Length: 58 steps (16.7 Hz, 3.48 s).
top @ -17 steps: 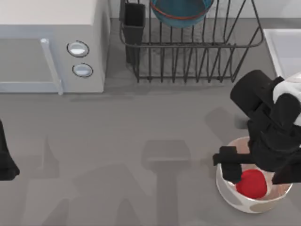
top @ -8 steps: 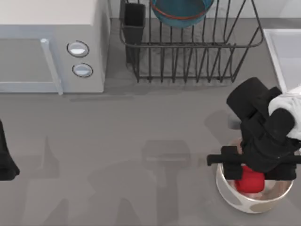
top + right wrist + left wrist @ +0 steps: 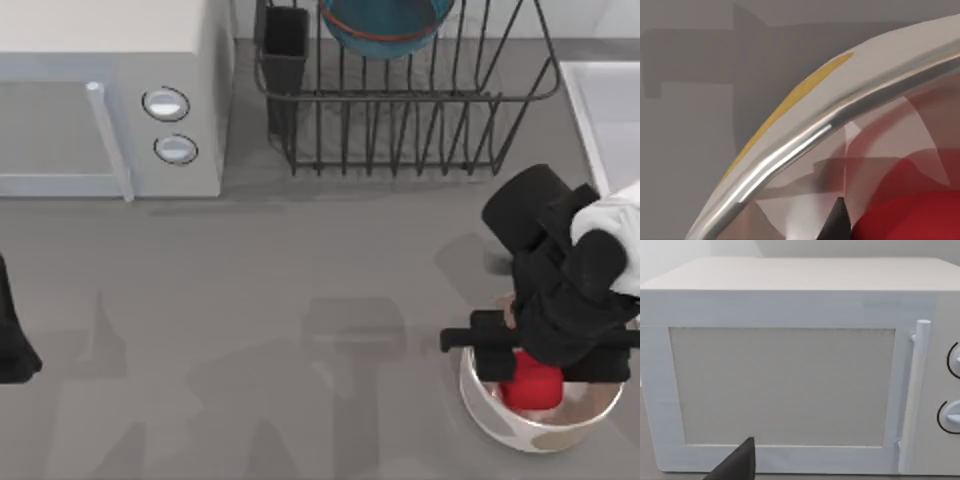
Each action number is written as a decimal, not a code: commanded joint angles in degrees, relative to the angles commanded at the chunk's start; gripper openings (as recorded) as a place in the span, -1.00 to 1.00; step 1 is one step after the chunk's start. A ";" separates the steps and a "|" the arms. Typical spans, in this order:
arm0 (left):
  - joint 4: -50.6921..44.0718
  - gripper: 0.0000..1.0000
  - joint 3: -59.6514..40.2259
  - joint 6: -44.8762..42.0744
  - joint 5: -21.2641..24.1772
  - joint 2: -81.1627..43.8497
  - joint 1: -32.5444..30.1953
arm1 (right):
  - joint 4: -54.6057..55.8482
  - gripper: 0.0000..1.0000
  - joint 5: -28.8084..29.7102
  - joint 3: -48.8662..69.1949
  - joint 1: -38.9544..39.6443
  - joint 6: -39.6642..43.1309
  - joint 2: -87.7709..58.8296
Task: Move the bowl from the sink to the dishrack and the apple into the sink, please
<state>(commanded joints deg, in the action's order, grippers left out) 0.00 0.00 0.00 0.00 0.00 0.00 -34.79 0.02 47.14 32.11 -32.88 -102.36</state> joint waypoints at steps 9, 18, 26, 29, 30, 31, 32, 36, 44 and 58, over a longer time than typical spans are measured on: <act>0.00 1.00 0.00 0.00 0.00 0.00 0.00 | 0.00 -1.00 0.00 0.00 0.00 0.00 0.00; 0.00 1.00 0.00 0.00 0.00 0.00 0.00 | -4.09 -1.00 0.91 6.06 -0.98 1.68 4.97; 0.00 1.00 0.00 0.00 0.00 0.00 0.00 | -24.56 -1.00 1.00 19.17 -1.05 2.14 11.88; 0.00 1.00 0.00 0.00 0.00 0.00 0.00 | -25.54 -1.00 1.07 20.04 -1.08 2.23 12.54; 0.00 1.00 0.00 0.00 0.00 0.00 0.00 | -25.54 -1.00 1.07 20.04 -1.08 2.23 12.54; 0.00 1.00 0.00 0.00 0.00 0.00 0.00 | -25.37 -1.00 1.03 19.89 -1.00 2.12 12.31; 0.00 1.00 0.00 0.00 0.00 0.00 0.00 | -25.37 -1.00 1.03 19.89 -1.00 2.12 12.31; 0.00 1.00 0.00 0.00 0.00 0.00 0.00 | -19.70 -1.00 -0.61 18.84 -4.82 3.30 11.76; 0.00 1.00 0.00 0.00 0.00 0.00 0.00 | 16.43 -1.00 -10.54 9.91 -24.49 12.09 9.95; 0.00 1.00 0.00 0.00 0.00 0.00 0.00 | 84.83 -1.00 -28.15 -12.29 -60.95 31.04 16.18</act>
<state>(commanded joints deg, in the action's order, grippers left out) 0.00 0.00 0.00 0.00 0.00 0.00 50.04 -28.12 34.85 -28.84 -1.84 -86.18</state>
